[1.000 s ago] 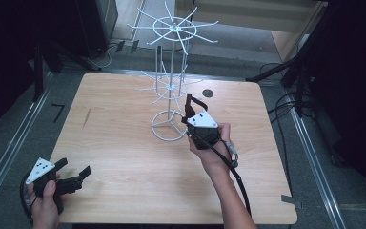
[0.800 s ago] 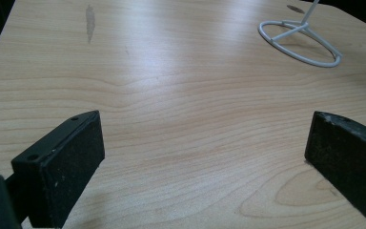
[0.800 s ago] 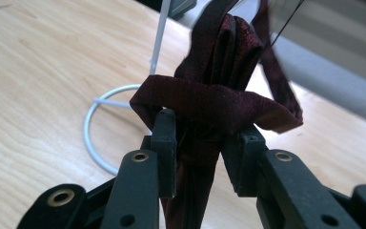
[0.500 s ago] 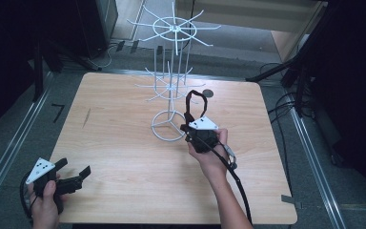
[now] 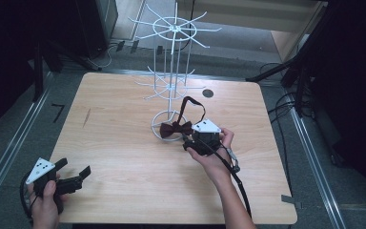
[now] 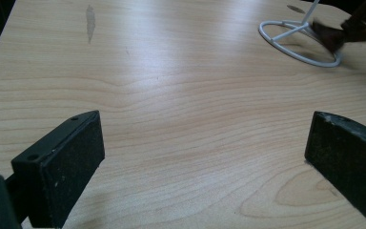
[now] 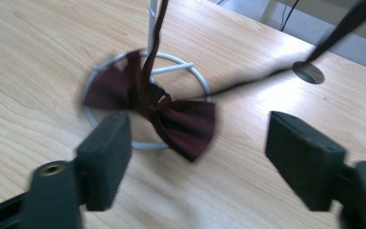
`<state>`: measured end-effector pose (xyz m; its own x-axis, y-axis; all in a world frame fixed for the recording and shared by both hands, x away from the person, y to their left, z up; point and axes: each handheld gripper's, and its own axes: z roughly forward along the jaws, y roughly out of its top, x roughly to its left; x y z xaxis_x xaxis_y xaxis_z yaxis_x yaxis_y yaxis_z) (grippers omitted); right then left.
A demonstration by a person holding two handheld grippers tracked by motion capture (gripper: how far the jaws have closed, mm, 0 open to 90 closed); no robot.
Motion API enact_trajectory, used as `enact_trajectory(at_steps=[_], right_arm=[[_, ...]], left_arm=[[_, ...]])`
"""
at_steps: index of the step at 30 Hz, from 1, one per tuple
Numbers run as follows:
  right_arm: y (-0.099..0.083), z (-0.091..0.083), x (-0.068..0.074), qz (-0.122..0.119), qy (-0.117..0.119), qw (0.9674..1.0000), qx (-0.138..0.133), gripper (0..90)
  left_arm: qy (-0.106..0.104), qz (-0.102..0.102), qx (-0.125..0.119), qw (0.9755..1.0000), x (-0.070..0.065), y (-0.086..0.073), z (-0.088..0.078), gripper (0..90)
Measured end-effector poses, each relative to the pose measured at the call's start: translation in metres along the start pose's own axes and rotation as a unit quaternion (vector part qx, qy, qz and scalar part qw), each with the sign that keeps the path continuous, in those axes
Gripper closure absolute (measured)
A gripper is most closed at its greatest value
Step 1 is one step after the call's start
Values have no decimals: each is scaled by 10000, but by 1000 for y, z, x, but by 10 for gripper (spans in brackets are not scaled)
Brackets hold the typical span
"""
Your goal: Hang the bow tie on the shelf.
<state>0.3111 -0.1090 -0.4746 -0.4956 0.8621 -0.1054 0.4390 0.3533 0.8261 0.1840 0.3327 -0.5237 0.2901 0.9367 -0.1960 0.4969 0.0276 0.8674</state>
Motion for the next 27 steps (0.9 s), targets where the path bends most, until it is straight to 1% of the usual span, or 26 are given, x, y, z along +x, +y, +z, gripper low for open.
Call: enact_trajectory(at_steps=[5, 10, 11, 12, 16, 22, 23, 25, 26, 27], right_arm=[[-9, -9, -7, 72, 60, 9999, 39, 161], [-22, -18, -18, 159, 24, 9998, 76, 154], [-28, -22, -23, 207, -6, 9997, 101, 154], [-28, -22, -23, 207, -6, 9997, 101, 154], [-41, -31, -34, 268, -46, 9995, 130, 148], [-60, -45, -50, 449, -126, 9988, 149, 144], [-66, -49, -56, 534, -112, 9984, 144, 143], [-69, -50, -58, 574, -113, 9982, 150, 142], [-75, -54, -62, 623, -112, 9979, 155, 141], [-75, -54, -62, 623, -112, 9979, 155, 141]], left_arm=[[7, -4, -5, 10000, 0, 0, 0, 2], [16, -5, -9, 10000, 0, 0, 0, 2], [19, -5, -8, 10000, -1, 0, 0, 2], [23, -11, -9, 10000, -1, 0, 0, 2], [32, -10, 0, 10000, -1, 0, 0, 2], [33, -8, 0, 10000, -1, 0, 0, 2], [35, -8, -1, 10000, -1, 0, 0, 2], [37, -3, 1, 10000, -1, 0, 0, 2], [37, -4, 2, 10000, -1, 0, 0, 2], [39, -6, 1, 10000, -1, 0, 0, 2]])
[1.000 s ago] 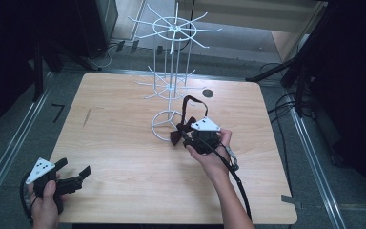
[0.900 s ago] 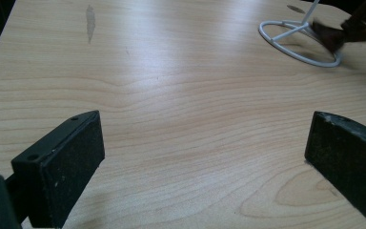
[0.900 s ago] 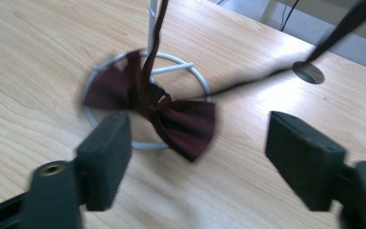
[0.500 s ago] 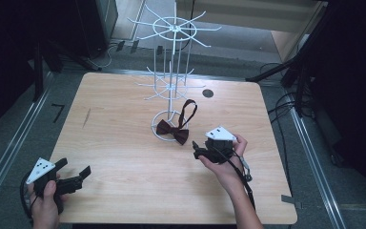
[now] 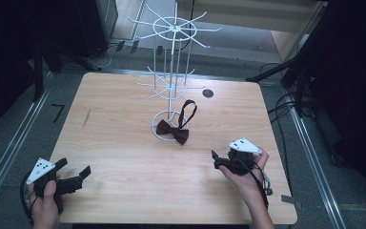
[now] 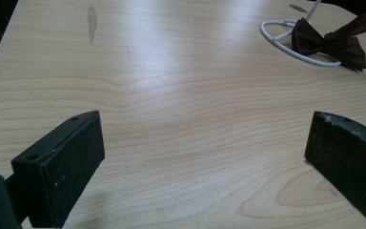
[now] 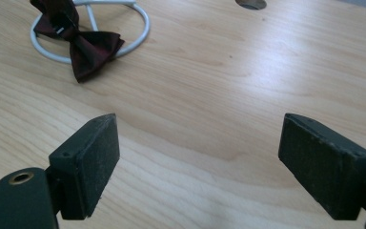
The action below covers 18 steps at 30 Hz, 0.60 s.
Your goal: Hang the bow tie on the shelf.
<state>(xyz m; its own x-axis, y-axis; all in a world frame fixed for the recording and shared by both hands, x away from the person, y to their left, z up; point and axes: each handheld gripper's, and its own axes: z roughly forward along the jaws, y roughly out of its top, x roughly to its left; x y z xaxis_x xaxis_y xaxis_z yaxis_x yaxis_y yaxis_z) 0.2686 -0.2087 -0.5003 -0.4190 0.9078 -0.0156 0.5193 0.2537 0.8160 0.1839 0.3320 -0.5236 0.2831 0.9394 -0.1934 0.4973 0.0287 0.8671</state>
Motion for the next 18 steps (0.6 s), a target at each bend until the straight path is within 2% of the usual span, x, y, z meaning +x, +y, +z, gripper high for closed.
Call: enact_trajectory(at_steps=[4, 9, 18], right_arm=[[-9, -7, -10, 129, 41, 9999, -11, 137], [-24, -19, -29, 288, -41, 9996, -48, 132], [-43, -34, -50, 476, -117, 9988, -75, 117]], left_arm=[[3, 1, 0, 10000, 0, 0, 0, 2], [4, -4, -3, 10000, 0, 0, 0, 2], [9, -17, -13, 10000, 0, 0, 0, 2]])
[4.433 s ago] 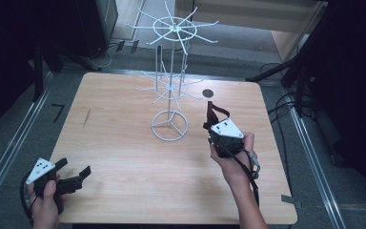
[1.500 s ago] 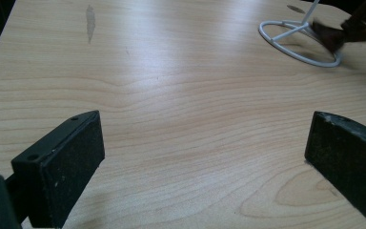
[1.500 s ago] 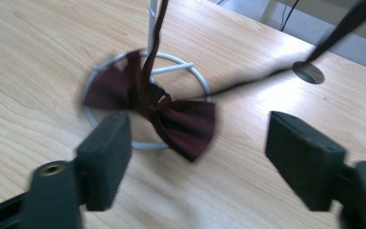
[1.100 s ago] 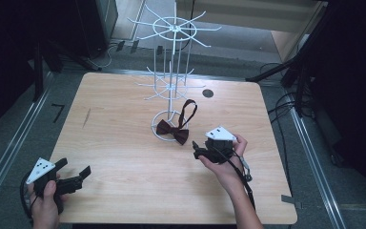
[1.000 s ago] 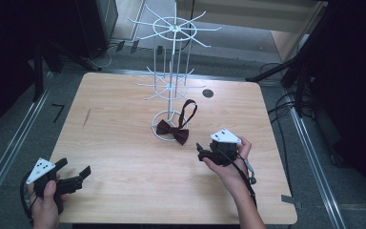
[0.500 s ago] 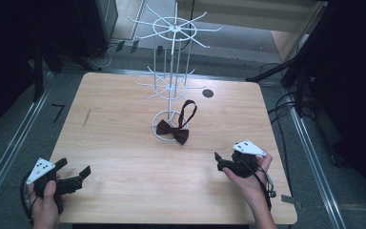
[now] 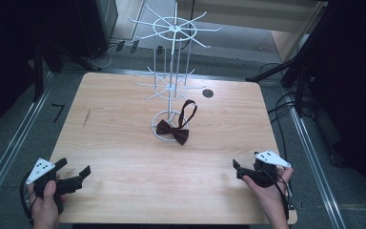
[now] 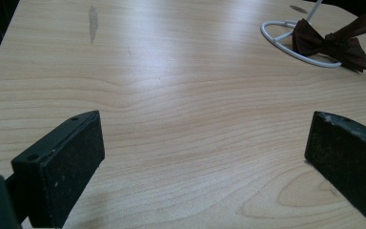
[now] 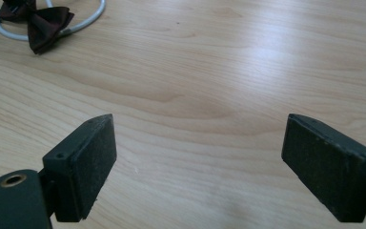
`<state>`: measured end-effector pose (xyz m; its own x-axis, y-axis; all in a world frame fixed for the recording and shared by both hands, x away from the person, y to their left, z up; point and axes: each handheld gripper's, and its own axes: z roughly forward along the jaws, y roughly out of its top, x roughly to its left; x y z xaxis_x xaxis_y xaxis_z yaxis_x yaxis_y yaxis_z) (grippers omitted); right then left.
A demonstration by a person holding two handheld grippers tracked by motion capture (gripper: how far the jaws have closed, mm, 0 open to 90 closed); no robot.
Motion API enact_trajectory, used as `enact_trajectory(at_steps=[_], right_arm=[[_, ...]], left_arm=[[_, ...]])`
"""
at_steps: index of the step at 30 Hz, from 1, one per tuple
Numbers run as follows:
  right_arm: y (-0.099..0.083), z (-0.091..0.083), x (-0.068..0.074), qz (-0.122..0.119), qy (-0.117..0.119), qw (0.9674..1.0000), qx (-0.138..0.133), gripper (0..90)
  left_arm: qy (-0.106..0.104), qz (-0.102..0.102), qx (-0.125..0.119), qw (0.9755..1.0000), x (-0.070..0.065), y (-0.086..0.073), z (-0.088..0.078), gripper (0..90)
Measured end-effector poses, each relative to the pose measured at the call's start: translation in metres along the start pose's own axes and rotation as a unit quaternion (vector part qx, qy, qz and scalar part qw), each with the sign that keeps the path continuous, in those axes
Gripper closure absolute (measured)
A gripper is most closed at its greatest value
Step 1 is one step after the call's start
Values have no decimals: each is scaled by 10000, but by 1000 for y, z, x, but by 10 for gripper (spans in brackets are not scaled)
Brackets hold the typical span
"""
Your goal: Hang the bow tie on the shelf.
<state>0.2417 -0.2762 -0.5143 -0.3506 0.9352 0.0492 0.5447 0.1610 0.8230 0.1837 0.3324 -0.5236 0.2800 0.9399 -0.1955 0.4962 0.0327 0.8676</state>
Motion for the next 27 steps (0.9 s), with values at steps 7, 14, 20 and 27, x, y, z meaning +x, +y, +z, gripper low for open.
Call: enact_trajectory(at_steps=[7, 14, 20, 27], right_arm=[[-19, -14, -24, 280, -127, 9995, -29, 113], [-35, -27, -40, 427, -272, 9985, -183, 115], [-50, -38, -52, 568, -369, 9970, -363, 121], [-59, -46, -66, 812, -505, 9944, -447, 130]], left_arm=[[4, -1, 8, 10000, 0, 0, 0, 2], [-23, 0, 15, 10000, 0, 0, 0, 2], [-39, -15, 14, 10000, 0, 0, 0, 2], [-11, 8, 50, 10000, -1, 1, 1, 2]])
